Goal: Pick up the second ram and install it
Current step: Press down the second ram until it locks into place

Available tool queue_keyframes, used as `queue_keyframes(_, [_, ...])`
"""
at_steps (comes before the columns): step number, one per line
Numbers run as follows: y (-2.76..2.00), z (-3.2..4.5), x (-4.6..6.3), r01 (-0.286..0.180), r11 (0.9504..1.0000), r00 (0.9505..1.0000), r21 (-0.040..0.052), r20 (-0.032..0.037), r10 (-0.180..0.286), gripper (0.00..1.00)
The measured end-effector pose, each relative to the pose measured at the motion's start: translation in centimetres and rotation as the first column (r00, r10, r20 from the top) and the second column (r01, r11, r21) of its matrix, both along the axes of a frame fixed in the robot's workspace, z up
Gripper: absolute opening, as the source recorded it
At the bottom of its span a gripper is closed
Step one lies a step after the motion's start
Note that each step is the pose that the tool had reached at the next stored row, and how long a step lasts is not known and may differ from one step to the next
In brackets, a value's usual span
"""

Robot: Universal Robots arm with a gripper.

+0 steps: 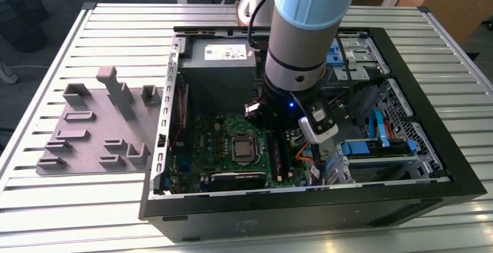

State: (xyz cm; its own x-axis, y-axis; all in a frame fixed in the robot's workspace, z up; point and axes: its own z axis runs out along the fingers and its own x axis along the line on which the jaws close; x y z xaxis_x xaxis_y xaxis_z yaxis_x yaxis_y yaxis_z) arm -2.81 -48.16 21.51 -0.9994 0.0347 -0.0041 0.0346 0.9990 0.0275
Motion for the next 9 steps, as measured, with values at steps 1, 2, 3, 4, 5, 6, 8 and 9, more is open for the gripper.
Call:
queue_keyframes(1, [0.0,-0.01,0.0,-0.001,1.0,1.0,-0.0001,0.0,0.001,0.14])
queue_keyframes(2, [0.0,-0.02,0.0,-0.002,1.0,1.0,0.0,0.0,0.002,0.14])
queue_keyframes(3, [0.0,-0.04,0.0,-0.003,1.0,1.0,0.0,0.0,0.003,0.14])
queue_keyframes(4, [0.0,-0.07,0.0,-0.006,1.0,1.0,0.0002,0.0001,0.006,0.14])
queue_keyframes(5, [0.0,-0.1,0.0,-0.009,1.0,1.0,0.0003,0.0001,0.009,0.14])
queue_keyframes(6, [0.0,-0.13,0.0,-0.011,0.9999,0.9999,0.0001,0.0,0.011,0.14])
queue_keyframes(8, [0.0,-0.18,0.0,-0.012,0.9999,0.9999,0.0001,0.0,0.012,0.14])
queue_keyframes(9, [0.0,-0.21,0.0,-0.013,0.9999,0.9999,0.0,0.0,0.013,0.14])
